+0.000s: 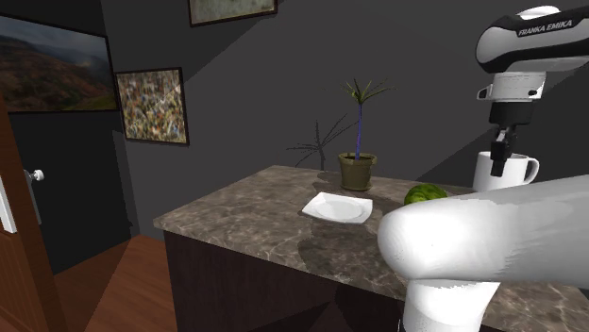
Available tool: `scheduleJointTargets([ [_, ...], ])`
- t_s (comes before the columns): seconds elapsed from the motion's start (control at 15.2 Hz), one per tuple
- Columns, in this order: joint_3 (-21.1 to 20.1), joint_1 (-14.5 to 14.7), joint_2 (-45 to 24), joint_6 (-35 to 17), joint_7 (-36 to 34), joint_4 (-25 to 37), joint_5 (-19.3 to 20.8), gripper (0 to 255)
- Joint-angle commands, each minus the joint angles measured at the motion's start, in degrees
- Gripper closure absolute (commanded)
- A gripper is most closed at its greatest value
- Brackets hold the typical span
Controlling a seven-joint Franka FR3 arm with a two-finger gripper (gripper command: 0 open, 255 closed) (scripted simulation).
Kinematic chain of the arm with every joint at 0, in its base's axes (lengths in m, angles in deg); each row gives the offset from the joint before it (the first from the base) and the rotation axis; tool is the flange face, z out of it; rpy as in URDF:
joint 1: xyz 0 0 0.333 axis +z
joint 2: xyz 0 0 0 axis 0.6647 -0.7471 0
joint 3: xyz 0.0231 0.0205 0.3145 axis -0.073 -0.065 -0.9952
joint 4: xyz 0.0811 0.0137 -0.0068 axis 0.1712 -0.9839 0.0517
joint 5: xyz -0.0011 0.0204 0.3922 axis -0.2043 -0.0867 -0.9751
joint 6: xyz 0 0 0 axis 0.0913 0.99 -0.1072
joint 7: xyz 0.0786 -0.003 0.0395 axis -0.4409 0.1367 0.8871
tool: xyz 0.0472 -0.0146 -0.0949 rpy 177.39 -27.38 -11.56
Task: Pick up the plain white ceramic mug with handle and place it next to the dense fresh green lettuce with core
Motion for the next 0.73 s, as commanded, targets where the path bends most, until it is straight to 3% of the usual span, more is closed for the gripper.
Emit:
scheduleJointTargets([
  [0.0,0.7,-0.4,0.6,-1.1,-0.1,-1.6,0.8,255],
  [0.66,5.3,-1.8,2.0,-6.9,-0.9,-8.4,4.9,255],
])
